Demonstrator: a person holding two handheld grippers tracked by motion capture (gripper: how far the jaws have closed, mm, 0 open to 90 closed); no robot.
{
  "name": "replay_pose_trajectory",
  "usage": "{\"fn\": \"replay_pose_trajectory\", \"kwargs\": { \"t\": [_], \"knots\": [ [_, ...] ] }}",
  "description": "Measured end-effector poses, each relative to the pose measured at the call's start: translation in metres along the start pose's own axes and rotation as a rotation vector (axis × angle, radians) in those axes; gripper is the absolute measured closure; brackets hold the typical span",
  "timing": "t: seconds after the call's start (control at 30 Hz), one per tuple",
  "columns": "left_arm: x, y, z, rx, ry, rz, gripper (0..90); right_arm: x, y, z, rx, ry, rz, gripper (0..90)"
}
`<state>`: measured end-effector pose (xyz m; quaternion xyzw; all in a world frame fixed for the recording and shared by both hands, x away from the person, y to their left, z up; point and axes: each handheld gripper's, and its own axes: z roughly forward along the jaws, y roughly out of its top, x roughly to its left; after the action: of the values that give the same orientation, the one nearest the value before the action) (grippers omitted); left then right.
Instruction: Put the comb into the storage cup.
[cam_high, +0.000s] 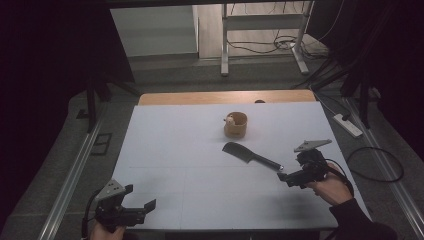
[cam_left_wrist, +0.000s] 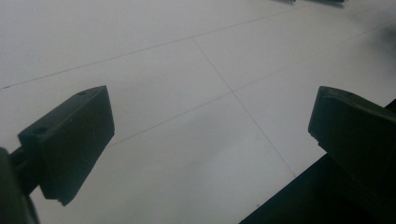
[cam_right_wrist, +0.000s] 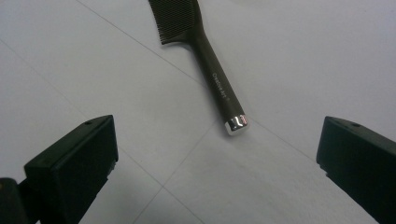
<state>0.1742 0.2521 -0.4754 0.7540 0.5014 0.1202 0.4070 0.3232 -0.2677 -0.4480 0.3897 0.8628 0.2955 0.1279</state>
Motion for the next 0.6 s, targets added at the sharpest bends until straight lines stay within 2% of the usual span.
{"fn": "replay_pose_trajectory", "kwargs": {
  "t": [0.27,0.43,0.6],
  "knots": [
    [0.0,0.0,0.0,-0.001,-0.001,-0.003,0.9,0.0,0.009,0.008,0.005,0.003,0.001,0.0],
    [0.001,0.0,0.0,-0.001,-0.004,-0.006,0.9,-0.003,0.014,0.014,0.014,0.008,-0.023,0.0],
    [0.001,0.0,0.0,-0.002,-0.005,-0.008,0.9,-0.005,0.018,0.018,0.022,0.011,-0.022,0.0]
  ]
}}
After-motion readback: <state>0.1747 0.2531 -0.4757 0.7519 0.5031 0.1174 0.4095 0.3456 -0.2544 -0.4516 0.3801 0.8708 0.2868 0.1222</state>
